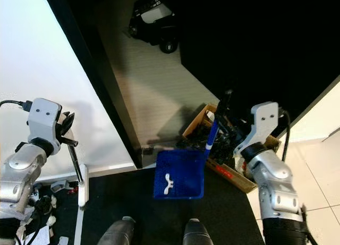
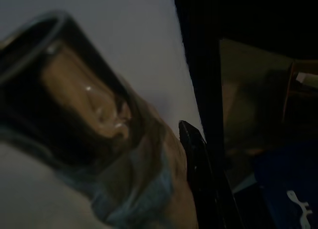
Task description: Sweep floor
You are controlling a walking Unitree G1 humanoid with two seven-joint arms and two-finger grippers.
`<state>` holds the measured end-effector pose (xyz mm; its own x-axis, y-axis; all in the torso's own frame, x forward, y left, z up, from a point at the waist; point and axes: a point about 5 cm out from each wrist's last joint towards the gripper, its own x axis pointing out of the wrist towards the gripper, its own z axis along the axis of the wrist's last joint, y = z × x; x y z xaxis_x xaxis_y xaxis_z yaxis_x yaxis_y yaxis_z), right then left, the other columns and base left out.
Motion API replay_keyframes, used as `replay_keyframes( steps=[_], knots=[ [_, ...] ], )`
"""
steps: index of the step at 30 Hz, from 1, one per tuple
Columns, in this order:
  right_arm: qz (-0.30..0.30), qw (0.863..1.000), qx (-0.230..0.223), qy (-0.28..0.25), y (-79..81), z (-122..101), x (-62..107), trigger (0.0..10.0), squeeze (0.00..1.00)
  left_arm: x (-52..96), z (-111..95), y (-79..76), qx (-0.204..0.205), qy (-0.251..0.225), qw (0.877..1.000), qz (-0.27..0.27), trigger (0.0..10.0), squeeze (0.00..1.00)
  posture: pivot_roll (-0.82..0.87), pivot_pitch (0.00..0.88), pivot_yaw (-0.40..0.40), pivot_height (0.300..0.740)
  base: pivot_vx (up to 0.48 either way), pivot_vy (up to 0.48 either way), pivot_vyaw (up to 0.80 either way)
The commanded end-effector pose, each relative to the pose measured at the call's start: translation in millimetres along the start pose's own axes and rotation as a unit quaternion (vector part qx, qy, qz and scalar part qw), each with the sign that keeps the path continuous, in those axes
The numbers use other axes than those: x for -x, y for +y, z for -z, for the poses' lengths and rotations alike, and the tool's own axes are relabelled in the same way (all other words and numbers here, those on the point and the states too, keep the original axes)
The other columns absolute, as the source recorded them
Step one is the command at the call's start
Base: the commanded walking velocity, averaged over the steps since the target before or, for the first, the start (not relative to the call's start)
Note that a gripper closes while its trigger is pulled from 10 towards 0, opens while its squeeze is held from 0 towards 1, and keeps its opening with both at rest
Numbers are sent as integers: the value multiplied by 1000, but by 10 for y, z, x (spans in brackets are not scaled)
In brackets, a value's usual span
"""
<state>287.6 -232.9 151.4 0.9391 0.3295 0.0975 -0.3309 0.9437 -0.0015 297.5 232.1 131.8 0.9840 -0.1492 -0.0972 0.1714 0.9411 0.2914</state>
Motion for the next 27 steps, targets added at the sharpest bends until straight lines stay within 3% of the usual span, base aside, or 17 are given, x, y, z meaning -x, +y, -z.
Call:
replay_keyframes(
  steps=[1,5,9,13,15,17,20,22,25,27],
  knots=[
    [59,997,-17,-37,-214,-236,-43,10000,0,-33,-23,-33,-7,-16,1000,-1,10000,0,-50,58,94,740,0,0,0],
    [119,989,-51,-75,-431,-457,-88,10000,0,-49,-5,-56,-2,-17,1000,0,10000,0,-45,52,90,740,0,0,0],
    [141,984,-58,-98,-522,-571,-122,10000,0,-52,3,-66,0,-16,1000,0,10000,0,-42,51,90,740,0,0,0],
    [181,966,-79,-168,-739,-979,-260,10000,0,-61,11,-89,4,-18,1000,-1,10000,0,-29,48,81,740,0,0,0],
    [184,963,-82,-181,-763,-1066,-283,10000,0,-64,13,-92,5,-19,1000,-2,10000,0,-29,48,81,740,0,0,0],
    [194,953,-76,-219,-833,-1326,-334,10000,0,-63,28,-106,6,-21,1000,-3,10000,0,-18,46,74,740,0,0,0],
    [197,951,-74,-226,-846,-1374,-342,10000,0,-62,31,-109,6,-21,1000,-4,10000,0,-16,45,71,740,0,0,0],
    [208,943,-66,-253,-888,-1513,-353,10000,0,-56,42,-112,8,-21,1000,-6,10000,0,-14,44,70,740,0,0,0],
    [217,934,10,-285,-889,-1731,-394,10000,0,-55,48,-129,10,-22,1000,-6,10000,0,-8,41,68,740,0,0,0],
    [215,933,30,-288,-879,-1767,-413,10000,0,-56,49,-133,11,-22,1000,-6,10000,0,-8,41,68,740,0,0,0]
  ],
)
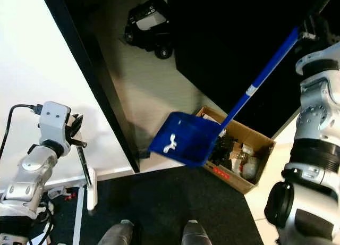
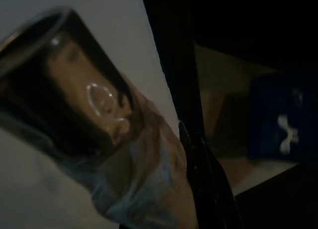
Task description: Sweep floor
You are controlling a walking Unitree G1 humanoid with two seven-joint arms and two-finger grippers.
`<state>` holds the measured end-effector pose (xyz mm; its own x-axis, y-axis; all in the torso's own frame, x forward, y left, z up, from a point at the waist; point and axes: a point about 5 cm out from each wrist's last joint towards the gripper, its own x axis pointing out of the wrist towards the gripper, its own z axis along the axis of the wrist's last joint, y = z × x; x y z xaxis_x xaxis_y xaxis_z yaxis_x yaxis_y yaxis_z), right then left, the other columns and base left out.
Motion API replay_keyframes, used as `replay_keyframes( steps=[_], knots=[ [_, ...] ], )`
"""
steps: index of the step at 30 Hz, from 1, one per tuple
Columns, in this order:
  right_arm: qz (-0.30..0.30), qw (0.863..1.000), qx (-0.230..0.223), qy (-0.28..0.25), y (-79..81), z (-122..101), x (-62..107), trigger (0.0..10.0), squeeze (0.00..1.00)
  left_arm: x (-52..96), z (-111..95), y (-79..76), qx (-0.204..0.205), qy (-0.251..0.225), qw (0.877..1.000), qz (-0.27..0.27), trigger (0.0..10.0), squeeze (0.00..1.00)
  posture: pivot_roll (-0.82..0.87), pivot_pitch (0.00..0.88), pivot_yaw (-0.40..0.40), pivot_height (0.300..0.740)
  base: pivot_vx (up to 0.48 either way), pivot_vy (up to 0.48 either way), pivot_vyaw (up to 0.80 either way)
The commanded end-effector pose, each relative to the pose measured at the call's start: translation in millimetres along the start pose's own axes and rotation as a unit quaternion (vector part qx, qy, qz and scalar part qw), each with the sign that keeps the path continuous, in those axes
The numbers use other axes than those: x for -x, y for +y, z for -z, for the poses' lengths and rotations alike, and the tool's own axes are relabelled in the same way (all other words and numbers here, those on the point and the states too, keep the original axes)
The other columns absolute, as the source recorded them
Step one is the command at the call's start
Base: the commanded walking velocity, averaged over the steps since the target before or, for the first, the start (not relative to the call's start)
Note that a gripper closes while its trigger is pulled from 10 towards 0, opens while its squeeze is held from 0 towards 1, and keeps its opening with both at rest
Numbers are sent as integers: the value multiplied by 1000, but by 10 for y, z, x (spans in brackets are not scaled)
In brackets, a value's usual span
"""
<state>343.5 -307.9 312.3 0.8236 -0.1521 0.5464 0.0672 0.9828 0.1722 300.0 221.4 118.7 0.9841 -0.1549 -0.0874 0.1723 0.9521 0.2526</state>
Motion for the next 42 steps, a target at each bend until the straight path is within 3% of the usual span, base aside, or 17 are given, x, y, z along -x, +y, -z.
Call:
replay_keyframes(
  steps=[1,7,8,11,20,21,22,23,25,29,30,31,35,39,40,41,42],
  knots=[
    [-22,997,53,-52,74,-201,-100,10000,0,-3,-39,-7,-9,-16,1000,-6,10000,0,-7,43,69,740,0,0,0],
    [-64,982,137,-113,344,-341,-249,10000,0,-7,-30,-34,-9,-17,1000,-3,10000,0,-5,44,69,740,0,0,0],
    [-84,971,172,-143,498,-386,-290,10000,0,-2,-29,-44,-10,-18,1000,-2,10000,0,5,43,66,740,0,0,0],
    [-90,967,182,-153,546,-396,-303,10000,0,-1,-29,-48,-10,-19,1000,-1,10000,0,5,43,66,740,0,0,0],
    [-228,903,293,-217,1144,-268,-253,10000,0,65,13,-67,-11,-15,1000,-4,10000,0,39,48,48,740,0,0,0],
    [-228,903,293,-217,1144,-268,-253,10000,0,65,13,-67,-11,-15,1000,-4,10000,0,39,48,48,740,0,0,0],
    [-284,876,321,-222,1347,-127,-161,10000,0,80,20,-70,-10,-15,1000,-5,10000,0,46,50,45,740,0,0,0],
    [-284,876,321,-222,1347,-127,-161,10000,0,80,20,-70,-10,-15,1000,-5,10000,0,46,50,45,740,0,0,0],
    [-325,853,340,-226,1487,-8,-75,10000,0,88,22,-78,-9,-15,1000,-6,10000,0,46,50,45,740,0,0,0],
    [-427,785,393,-220,1693,373,221,10000,0,106,22,-88,-9,-15,1000,-7,10000,0,62,57,37,740,0,0,0],
    [-427,785,393,-220,1693,373,221,10000,0,106,22,-88,-9,-15,1000,-7,10000,0,62,57,37,740,0,0,0],
    [-443,774,399,-211,1704,479,294,10000,0,112,26,-88,-9,-15,1000,-7,10000,0,62,57,37,740,0,0,0],
    [-473,756,413,-187,1695,722,460,10000,0,132,31,-85,-10,-14,1000,-9,10000,0,75,61,33,740,0,0,0],
    [-469,761,411,-181,1674,748,470,10000,0,142,30,-85,-10,-14,1000,-10,10000,0,80,63,33,740,0,0,0],
    [-453,772,408,-180,1639,722,436,10000,0,148,32,-87,-10,-13,1000,-10,10000,0,82,64,30,740,0,0,0],
    [-424,795,401,-166,1553,680,364,10000,0,156,40,-93,-10,-12,1000,-10,10000,0,81,64,31,740,0,0,0],
    [-424,795,401,-166,1553,680,364,10000,0,156,40,-93,-10,-12,1000,-10,10000,0,81,64,31,740,0,0,0]
  ],
)
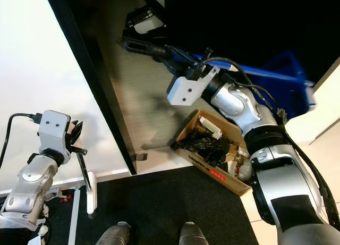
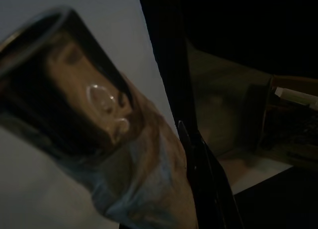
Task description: Sweep floor
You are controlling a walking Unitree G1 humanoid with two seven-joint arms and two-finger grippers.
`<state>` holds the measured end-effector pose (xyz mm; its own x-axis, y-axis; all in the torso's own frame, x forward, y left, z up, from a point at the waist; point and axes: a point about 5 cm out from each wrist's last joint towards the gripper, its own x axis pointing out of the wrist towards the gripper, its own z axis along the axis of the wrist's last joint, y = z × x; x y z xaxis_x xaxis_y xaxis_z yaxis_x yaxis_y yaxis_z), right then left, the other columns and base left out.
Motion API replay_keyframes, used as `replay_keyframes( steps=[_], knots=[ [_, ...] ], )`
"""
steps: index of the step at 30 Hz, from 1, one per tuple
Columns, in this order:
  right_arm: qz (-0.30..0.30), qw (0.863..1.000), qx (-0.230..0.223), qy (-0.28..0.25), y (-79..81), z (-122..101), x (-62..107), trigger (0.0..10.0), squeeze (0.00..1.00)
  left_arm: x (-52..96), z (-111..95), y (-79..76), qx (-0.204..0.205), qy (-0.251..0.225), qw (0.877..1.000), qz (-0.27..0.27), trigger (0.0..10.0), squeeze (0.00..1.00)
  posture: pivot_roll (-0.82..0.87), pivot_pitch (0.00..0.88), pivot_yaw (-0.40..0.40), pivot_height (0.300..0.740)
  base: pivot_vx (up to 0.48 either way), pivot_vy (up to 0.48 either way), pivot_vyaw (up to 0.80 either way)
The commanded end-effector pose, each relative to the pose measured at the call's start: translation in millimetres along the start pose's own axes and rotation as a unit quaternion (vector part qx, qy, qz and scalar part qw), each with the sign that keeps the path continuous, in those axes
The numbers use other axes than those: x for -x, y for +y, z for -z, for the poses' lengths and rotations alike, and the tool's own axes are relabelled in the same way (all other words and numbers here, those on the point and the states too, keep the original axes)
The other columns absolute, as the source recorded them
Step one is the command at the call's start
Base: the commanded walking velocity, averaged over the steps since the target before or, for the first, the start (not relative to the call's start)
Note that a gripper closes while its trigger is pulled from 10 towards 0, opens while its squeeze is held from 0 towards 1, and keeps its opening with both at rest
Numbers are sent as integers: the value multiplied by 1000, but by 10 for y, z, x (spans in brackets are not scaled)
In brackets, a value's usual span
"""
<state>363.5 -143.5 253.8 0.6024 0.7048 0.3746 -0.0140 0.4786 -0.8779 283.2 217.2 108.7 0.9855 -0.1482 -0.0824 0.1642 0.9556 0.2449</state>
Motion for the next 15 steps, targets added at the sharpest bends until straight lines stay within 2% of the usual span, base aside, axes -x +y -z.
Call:
replay_keyframes(
  steps=[1,3,5,6,7,8,10,12,13,14,15],
  knots=[
    [50,998,-23,29,-208,62,42,10000,0,18,-39,-20,-13,-8,1000,-4,10000,0,77,66,33,740,0,0,0],
    [63,997,-36,41,-237,91,73,10000,0,20,-35,-28,-13,-7,1000,-2,10000,0,71,68,37,740,0,0,0],
    [111,988,-87,55,-318,108,149,10000,0,10,-19,-58,-13,-4,1000,6,10000,0,62,71,44,740,0,0,0],
    [111,988,-87,55,-318,108,149,10000,0,10,-19,-58,-13,-4,1000,6,10000,0,62,71,44,740,0,0,0],
    [157,977,-127,62,-418,110,238,10000,0,-10,-14,-91,-13,-2,1000,15,10000,0,49,72,52,740,0,0,0],
    [157,977,-127,62,-418,110,238,10000,0,-10,-14,-91,-13,-2,1000,15,10000,0,49,72,52,740,0,0,0],
    [187,967,-159,70,-475,126,304,10000,0,-25,-11,-109,-13,-1,1000,22,10000,0,33,72,64,740,0,0,0],
    [202,957,-189,83,-456,155,392,10000,0,-43,-9,-122,-12,1,1000,28,10000,0,23,70,72,740,0,0,0],
    [191,955,-205,96,-272,160,497,10000,0,-56,-1,-123,25,7,999,23,10000,0,18,68,74,740,0,0,0],
    [184,956,-208,100,-198,152,528,10000,0,-58,1,-122,38,9,999,20,10000,0,18,68,74,740,0,0,0],
    [184,956,-208,100,-198,152,528,10000,0,-58,1,-122,38,9,999,20,10000,0,18,68,74,740,0,0,0]
  ],
)
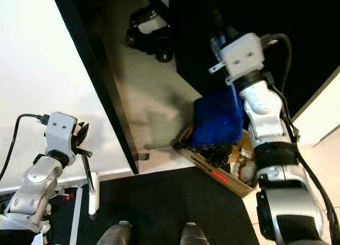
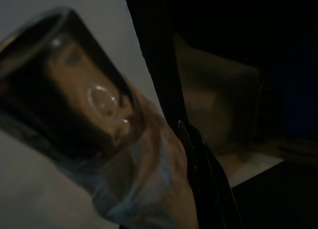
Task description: Sweep floor
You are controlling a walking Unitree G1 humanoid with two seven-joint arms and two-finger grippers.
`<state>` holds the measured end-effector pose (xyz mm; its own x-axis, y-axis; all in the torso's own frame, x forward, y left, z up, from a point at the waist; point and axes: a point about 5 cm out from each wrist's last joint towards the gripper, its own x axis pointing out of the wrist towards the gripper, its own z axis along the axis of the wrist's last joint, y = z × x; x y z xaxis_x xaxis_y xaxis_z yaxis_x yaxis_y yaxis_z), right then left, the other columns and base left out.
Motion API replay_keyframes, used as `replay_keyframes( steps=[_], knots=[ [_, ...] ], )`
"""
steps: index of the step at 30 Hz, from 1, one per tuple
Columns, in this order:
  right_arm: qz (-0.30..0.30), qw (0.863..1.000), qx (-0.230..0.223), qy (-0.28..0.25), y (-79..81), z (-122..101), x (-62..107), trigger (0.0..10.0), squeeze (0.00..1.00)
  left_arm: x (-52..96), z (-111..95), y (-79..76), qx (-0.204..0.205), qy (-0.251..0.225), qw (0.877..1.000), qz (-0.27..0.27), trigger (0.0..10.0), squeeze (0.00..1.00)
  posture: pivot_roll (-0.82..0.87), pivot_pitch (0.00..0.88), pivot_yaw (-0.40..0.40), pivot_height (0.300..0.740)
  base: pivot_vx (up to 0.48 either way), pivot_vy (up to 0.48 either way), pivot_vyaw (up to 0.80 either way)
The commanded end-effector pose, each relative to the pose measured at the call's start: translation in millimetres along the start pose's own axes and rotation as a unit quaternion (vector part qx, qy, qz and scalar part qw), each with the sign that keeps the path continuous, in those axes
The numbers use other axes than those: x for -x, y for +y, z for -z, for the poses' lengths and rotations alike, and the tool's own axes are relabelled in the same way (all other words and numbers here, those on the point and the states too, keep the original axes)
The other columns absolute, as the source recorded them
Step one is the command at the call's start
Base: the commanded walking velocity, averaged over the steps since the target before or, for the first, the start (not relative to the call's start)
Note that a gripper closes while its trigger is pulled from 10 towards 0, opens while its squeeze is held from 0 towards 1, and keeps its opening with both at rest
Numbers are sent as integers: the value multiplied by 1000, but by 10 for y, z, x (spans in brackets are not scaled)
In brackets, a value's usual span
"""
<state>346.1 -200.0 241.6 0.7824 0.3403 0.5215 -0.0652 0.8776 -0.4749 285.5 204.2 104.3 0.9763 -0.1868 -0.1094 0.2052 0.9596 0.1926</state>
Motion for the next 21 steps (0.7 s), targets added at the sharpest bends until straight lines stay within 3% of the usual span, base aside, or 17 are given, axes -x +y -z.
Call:
replay_keyframes(
  steps=[1,7,12,17,21],
  knots=[
    [-10,1000,-1,-7,55,-30,39,10000,0,-9,-2,8,21,2,1000,-4,10000,0,25,65,73,740,0,0,0],
    [-68,994,-74,32,445,-5,432,10000,0,106,89,-10,68,22,997,-34,10000,0,25,62,60,740,0,0,0],
    [-71,989,-117,58,630,30,589,10000,0,189,96,-65,92,8,994,-53,10000,0,36,58,48,740,0,0,0],
    [-39,987,-148,43,681,-45,499,10000,0,191,43,-109,109,-7,992,-66,10000,0,49,52,39,740,0,0,0],
    [-11,982,-190,21,607,-198,318,10000,0,221,30,-158,140,-5,988,-68,10000,0,58,51,31,740,0,0,0]
  ],
)
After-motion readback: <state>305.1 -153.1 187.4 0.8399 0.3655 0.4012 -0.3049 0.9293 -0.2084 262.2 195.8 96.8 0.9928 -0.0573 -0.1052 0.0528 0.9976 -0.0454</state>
